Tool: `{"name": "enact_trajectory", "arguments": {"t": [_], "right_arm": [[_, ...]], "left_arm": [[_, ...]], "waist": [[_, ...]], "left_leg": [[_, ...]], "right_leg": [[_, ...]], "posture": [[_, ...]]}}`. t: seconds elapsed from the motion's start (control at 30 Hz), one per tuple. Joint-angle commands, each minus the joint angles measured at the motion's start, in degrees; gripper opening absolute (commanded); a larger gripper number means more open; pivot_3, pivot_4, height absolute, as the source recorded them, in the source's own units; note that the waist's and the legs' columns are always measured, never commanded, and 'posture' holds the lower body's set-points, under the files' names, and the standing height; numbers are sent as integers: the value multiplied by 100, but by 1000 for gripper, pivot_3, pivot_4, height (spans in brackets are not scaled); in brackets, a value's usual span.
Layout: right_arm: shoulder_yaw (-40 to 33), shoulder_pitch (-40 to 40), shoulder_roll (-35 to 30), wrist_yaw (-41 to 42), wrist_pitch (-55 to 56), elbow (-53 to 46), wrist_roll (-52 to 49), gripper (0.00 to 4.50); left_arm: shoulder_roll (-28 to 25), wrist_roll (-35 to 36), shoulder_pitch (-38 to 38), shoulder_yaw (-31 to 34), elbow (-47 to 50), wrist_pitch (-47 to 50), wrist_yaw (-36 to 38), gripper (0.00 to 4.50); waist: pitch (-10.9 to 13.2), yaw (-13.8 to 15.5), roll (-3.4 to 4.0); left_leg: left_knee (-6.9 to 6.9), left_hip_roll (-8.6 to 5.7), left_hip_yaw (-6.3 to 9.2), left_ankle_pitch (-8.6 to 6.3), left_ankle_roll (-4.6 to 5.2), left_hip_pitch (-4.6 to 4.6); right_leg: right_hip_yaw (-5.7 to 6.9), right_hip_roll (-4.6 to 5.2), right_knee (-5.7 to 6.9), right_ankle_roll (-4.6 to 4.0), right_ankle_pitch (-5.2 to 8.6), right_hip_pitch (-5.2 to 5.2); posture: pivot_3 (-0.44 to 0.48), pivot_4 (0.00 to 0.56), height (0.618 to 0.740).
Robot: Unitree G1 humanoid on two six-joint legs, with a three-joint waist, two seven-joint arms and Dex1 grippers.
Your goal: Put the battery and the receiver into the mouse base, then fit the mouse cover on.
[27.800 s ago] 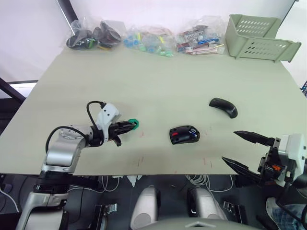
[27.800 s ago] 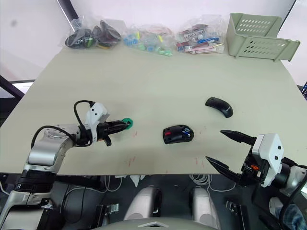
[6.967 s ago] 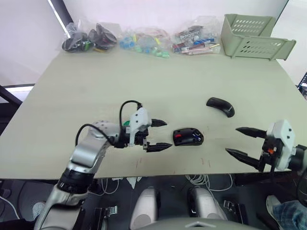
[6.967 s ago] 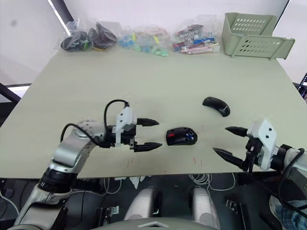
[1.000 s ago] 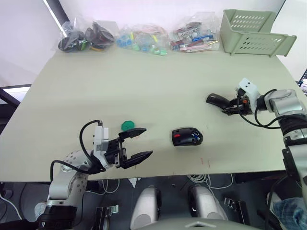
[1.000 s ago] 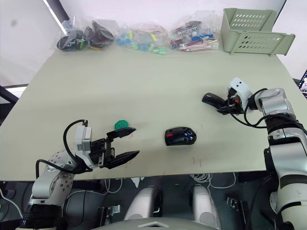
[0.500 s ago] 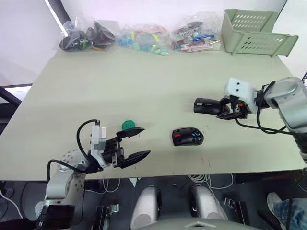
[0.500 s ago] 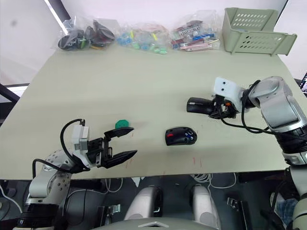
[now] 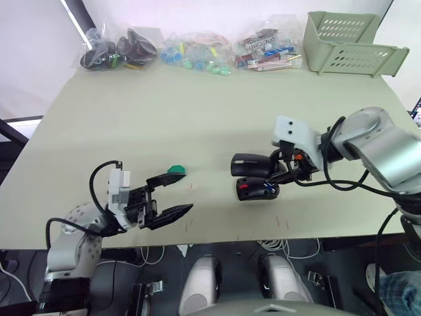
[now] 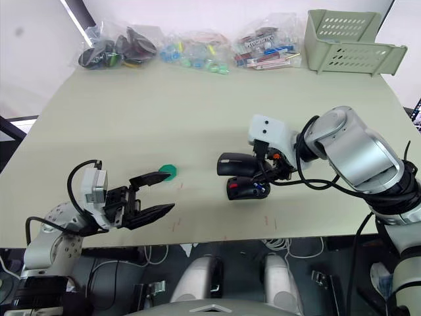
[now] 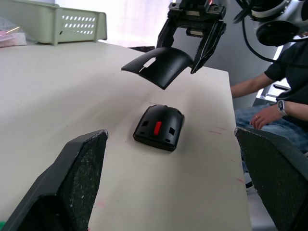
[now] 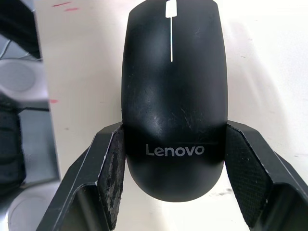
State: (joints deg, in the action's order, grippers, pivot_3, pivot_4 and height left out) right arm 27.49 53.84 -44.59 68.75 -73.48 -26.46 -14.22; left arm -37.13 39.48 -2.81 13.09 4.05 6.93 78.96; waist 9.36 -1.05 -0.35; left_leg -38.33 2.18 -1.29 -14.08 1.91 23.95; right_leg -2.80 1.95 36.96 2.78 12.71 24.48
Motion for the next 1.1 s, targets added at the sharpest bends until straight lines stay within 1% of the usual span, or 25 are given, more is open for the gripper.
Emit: {"name": "enact_trajectory", "arguments": {"t": [0.03,0.17,0.4,0.7,1.1], "right_arm": [[293,182,-79,-55,336,-40,-44,2609],[762,266,-155,19,815,164,105,2609],[1286,461,-27,118,1398,777,373,2609],[1547,545,25,383,1825,1206,670,2609],[1580,448,63,556,1865,1362,855,2609]], "left_arm": [[-69,-61,-122,248,-45,-307,131,4500],[-29,5,-244,343,-85,-358,114,4500],[-14,-19,-312,359,28,-312,9,4500],[-4,1,-343,316,193,-225,-136,4500],[85,-22,-441,205,407,-193,-309,4500]], "waist": [[0,-2,0],[0,1,-1],[0,-2,-2],[1,1,-2],[1,2,-2]], "left_leg": [[0,0,0,0,0,0],[0,2,0,0,0,0],[-1,1,-1,0,0,0],[0,2,-1,0,0,0],[0,1,0,0,0,0]], "right_leg": [[1,-2,1,0,0,1],[0,-1,1,0,0,2],[-2,-1,1,0,0,2],[-1,-2,2,0,0,3],[-1,-2,2,0,0,3]], "posture": [[0,150,740],[0,150,740],[0,150,740],[0,150,740],[0,150,740]]}}
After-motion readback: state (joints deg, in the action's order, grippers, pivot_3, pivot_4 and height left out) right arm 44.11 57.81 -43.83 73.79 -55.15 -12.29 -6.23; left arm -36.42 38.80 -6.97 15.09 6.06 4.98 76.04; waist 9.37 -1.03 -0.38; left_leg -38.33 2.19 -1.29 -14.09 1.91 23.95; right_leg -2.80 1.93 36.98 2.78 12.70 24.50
